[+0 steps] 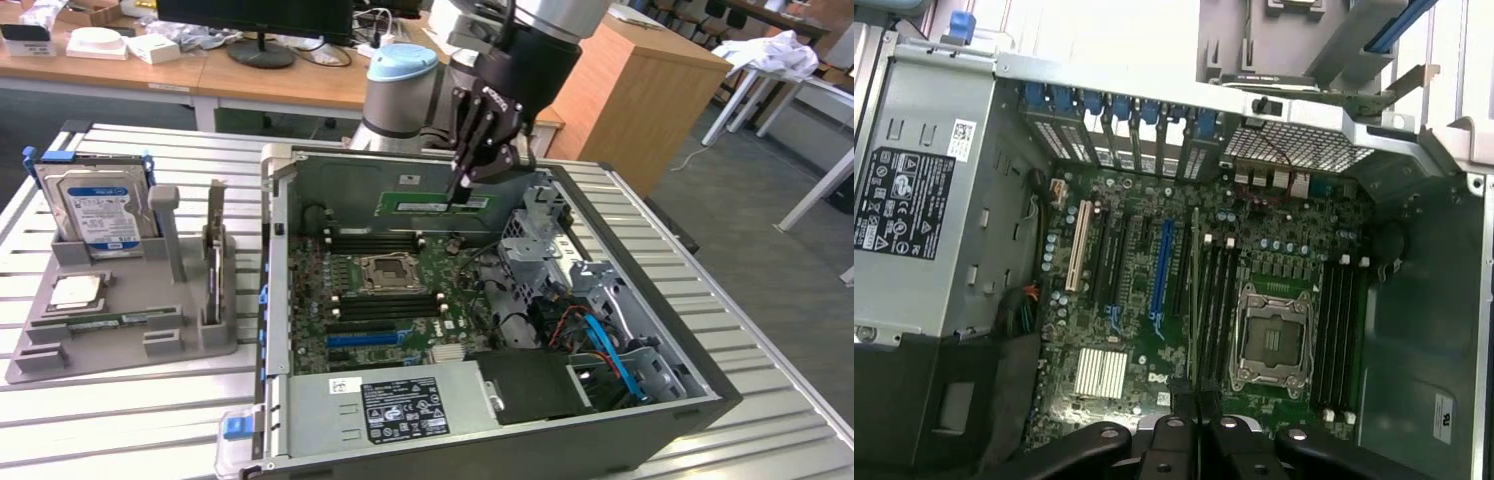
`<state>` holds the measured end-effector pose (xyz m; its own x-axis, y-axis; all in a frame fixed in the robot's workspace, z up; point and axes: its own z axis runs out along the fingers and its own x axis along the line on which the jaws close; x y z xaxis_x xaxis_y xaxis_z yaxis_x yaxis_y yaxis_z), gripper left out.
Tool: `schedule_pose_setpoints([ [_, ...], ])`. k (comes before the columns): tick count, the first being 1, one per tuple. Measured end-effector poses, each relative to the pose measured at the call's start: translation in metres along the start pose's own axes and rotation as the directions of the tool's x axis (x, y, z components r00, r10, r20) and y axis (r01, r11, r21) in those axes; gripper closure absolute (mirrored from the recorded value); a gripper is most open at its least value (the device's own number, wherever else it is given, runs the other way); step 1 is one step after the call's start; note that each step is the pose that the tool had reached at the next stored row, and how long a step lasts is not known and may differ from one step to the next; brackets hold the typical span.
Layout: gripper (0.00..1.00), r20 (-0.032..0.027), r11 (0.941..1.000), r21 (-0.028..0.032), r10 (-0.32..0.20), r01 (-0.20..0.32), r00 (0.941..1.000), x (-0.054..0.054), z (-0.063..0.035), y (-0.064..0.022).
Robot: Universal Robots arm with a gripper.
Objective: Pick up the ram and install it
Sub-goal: 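Pick up the ram and move it above insertion slot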
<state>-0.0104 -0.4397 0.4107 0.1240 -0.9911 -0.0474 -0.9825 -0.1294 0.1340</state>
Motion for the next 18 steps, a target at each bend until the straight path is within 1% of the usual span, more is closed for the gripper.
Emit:
schedule_pose_setpoints([
  [18,0.88,0.0001,1.0,-0.0007,0.0,0.0,1.0,-0.001,-0.0035,-0.0364],
])
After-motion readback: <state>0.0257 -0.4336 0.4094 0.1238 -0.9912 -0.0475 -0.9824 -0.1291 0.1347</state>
